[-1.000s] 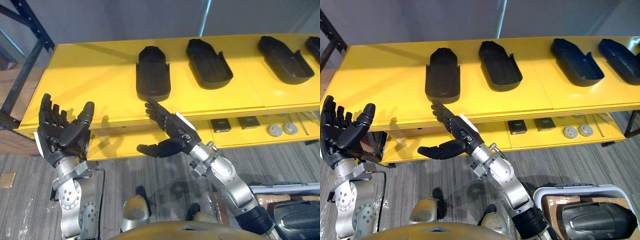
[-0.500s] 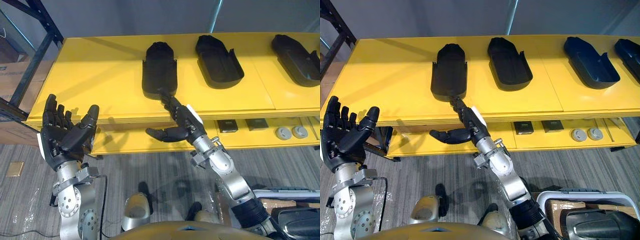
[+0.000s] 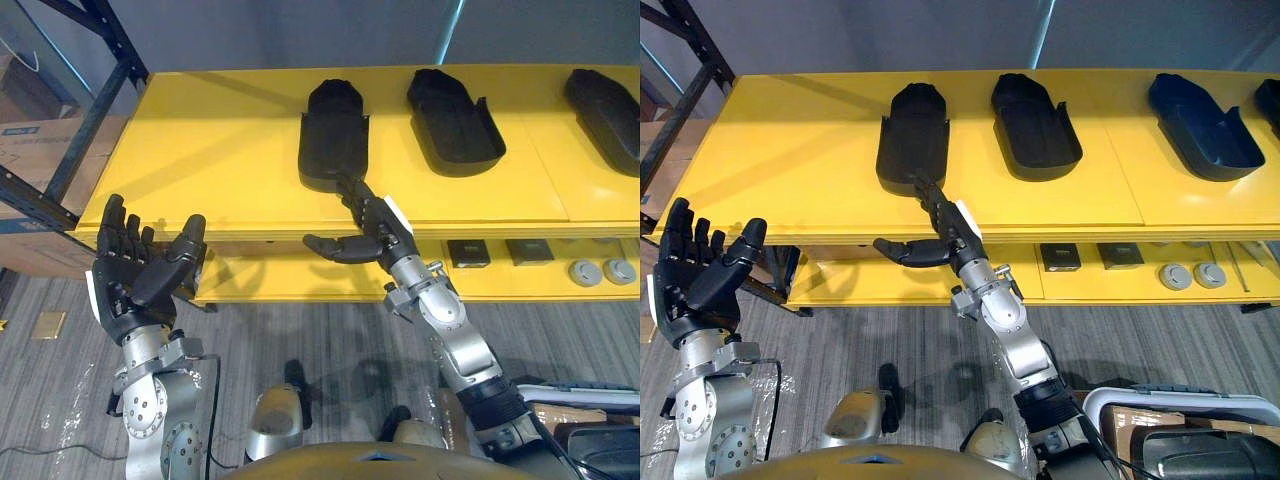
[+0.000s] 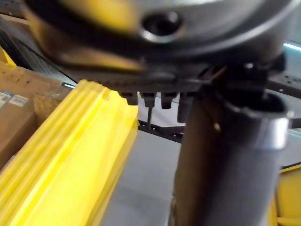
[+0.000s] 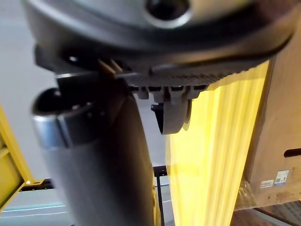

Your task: Walk over and take three plastic housings, then place them on the shelf

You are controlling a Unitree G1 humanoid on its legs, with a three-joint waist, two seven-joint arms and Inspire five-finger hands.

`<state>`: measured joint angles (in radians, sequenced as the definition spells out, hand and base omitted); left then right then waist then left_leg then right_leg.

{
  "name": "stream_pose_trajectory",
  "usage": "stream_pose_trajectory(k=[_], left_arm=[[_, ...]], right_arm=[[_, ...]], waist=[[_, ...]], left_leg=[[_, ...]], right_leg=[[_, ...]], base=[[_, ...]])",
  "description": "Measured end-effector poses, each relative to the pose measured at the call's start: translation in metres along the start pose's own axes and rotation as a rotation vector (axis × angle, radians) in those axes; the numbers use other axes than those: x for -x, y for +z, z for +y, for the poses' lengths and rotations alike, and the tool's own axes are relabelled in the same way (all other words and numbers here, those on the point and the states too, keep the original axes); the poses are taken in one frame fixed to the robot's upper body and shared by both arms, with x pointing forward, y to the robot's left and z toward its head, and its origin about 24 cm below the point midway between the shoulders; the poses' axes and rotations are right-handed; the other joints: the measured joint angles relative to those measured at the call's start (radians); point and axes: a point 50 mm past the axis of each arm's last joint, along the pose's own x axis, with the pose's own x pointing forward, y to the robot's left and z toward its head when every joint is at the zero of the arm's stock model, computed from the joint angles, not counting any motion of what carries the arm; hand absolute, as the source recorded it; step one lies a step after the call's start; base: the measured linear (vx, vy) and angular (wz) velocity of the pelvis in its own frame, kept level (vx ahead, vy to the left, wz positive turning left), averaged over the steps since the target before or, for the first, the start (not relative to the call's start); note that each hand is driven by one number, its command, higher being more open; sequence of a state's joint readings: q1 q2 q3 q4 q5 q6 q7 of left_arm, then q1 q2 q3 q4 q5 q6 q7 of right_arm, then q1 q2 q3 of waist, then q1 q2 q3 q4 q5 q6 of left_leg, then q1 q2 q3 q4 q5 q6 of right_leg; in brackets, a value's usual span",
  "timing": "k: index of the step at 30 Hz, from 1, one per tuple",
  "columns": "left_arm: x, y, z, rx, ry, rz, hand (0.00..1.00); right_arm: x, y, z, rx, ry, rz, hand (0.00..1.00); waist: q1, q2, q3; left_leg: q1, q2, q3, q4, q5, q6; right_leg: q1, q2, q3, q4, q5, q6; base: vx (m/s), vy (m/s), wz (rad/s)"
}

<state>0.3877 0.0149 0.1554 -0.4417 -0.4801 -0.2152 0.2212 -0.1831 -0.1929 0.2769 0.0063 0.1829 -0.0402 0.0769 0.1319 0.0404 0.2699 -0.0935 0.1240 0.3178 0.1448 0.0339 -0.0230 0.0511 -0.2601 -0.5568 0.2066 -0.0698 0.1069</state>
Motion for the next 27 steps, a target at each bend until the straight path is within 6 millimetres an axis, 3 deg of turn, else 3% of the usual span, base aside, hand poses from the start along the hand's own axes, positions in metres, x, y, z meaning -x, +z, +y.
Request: stream_pose_trajectory(k=[18,27], left_arm=[[0.004,-0.009,-0.011,0.048,-0.049,0.047,1.0],[0.004,-0.008,-0.012,0.046,-0.07,0.045,1.0]], right_arm=[[-0.01,-0.001,-0.005,0.063,-0.049,0.006,1.0],[-0.008,-0.003,-0.004,0.089,-0.08,0.009,1.0]], waist=[[0.003,0.002,0.001],[0.005,0.002,0.0]], left_leg=[[0.006,-0.011,-0.018,-0.028,0.027,0.002],[0.025,-0.01,-0.002,-0.051,0.03,-0.005]], right_leg=[[0.0,-0.016,-0.021,0.026,-0.015,-0.008],[0.005,0.002,-0.008,-0.006,-0.007,-0.004]], base=[[-0.01,0.003,0.04],[0.0,-0.003,-0.05]])
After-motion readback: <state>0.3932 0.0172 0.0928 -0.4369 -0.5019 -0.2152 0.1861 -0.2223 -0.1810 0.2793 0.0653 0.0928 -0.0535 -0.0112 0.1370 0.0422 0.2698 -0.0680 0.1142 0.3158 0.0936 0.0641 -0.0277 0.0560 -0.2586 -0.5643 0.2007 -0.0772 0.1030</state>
